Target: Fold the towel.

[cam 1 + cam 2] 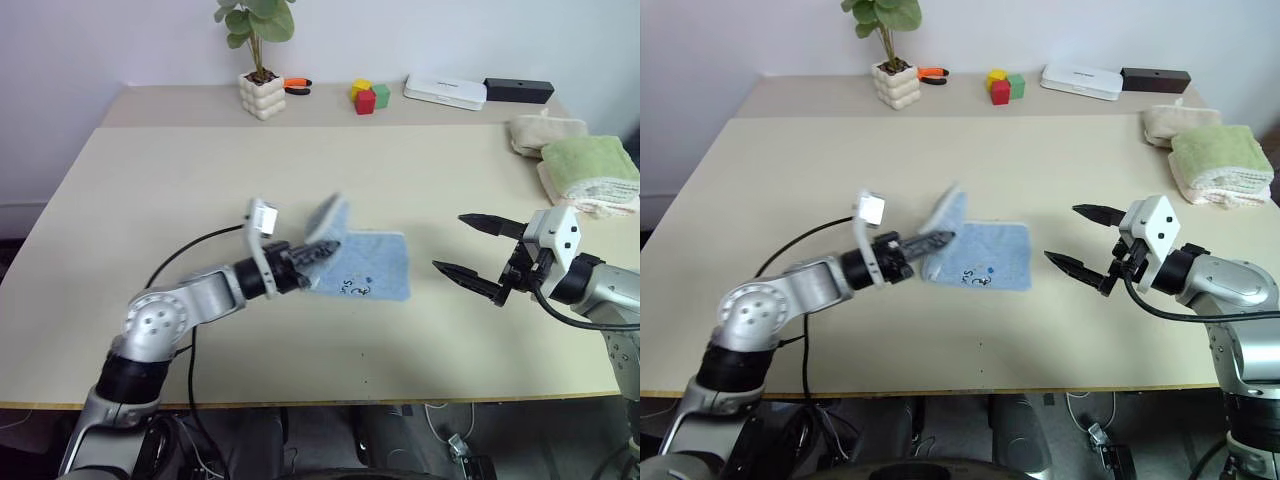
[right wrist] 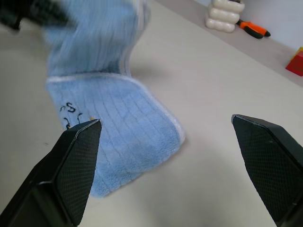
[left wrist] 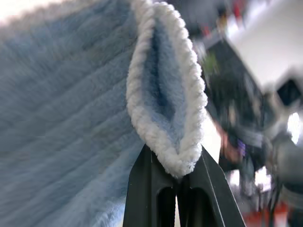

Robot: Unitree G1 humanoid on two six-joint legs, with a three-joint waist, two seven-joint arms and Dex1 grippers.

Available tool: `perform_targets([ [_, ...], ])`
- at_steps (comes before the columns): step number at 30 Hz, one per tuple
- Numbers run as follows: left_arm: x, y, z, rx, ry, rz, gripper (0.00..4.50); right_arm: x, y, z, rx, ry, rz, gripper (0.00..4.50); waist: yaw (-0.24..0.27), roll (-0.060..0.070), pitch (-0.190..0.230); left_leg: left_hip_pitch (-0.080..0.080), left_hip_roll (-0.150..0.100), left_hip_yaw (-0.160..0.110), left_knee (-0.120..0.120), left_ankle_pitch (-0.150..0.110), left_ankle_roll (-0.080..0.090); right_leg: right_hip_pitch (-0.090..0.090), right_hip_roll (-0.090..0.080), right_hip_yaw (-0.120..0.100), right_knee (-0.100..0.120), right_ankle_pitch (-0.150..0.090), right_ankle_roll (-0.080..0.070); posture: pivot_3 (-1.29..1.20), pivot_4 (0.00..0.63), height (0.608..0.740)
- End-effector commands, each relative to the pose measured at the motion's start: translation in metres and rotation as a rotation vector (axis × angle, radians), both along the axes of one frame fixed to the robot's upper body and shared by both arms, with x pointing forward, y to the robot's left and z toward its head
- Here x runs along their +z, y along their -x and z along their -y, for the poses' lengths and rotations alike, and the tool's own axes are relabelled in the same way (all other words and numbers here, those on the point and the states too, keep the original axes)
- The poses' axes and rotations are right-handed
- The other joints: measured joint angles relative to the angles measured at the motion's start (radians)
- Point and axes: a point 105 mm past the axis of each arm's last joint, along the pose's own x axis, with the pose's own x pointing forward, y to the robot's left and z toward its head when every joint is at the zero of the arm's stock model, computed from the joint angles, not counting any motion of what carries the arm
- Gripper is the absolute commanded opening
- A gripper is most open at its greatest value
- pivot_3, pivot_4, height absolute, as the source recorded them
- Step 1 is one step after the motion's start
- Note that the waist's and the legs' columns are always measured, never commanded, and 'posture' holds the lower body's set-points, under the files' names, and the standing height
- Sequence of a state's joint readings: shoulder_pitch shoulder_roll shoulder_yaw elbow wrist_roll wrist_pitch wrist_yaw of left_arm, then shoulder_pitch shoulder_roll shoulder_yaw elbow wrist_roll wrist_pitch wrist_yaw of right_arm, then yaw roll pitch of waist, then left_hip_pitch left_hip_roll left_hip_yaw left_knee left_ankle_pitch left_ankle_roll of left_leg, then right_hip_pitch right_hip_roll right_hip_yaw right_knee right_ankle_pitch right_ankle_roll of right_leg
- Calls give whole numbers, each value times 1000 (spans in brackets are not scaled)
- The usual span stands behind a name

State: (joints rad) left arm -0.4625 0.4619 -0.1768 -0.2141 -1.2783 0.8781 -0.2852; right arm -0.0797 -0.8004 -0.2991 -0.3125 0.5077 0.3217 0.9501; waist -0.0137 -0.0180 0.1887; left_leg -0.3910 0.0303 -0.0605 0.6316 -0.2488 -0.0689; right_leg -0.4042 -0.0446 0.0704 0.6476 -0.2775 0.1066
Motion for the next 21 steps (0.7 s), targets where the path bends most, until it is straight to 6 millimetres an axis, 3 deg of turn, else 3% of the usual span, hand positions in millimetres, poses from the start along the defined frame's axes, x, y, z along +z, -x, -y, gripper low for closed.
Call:
perform_targets([
  [1, 0, -4, 25, -117, -36, 114, 68, 15, 5, 1, -22, 8, 65, 4500, 3, 0, 0, 0, -1, 0, 1, 0, 0, 1, -1, 0, -1, -1, -2, 0, 150, 740],
  [7, -5, -21, 54, -126, -36, 141, 68, 15, 12, 6, -74, 10, 68, 4500, 0, -1, 0, -2, -1, 0, 0, 0, 0, 1, -2, 1, -4, 0, 2, 0, 150, 740],
  [10, -18, -9, 67, -211, -88, 160, 68, 16, 13, 8, -100, 7, 83, 4500, -4, -1, 0, -1, -1, 0, 0, 0, 0, 1, -1, 1, -2, 0, 3, 0, 150, 740],
  [14, -24, -3, 70, -273, -100, 187, 68, 16, 12, 8, -113, 17, 94, 4500, -3, -1, 0, -1, -1, 0, 0, 0, 0, 1, -1, 1, -2, 0, 2, 0, 150, 740],
  [19, -32, -4, 67, -291, -118, 188, 2274, 22, 9, 9, -127, 15, 118, 4500, -3, -1, 0, -1, -1, 0, 0, 0, 0, 1, -1, 1, -2, 0, 2, 0, 150, 740],
  [21, -34, -6, 66, -273, -121, 183, 3373, 23, 8, 7, -124, 10, 119, 4500, -1, 0, 0, -1, -1, 0, 0, 0, 0, 1, -1, 1, -2, 0, 2, 0, 150, 740],
])
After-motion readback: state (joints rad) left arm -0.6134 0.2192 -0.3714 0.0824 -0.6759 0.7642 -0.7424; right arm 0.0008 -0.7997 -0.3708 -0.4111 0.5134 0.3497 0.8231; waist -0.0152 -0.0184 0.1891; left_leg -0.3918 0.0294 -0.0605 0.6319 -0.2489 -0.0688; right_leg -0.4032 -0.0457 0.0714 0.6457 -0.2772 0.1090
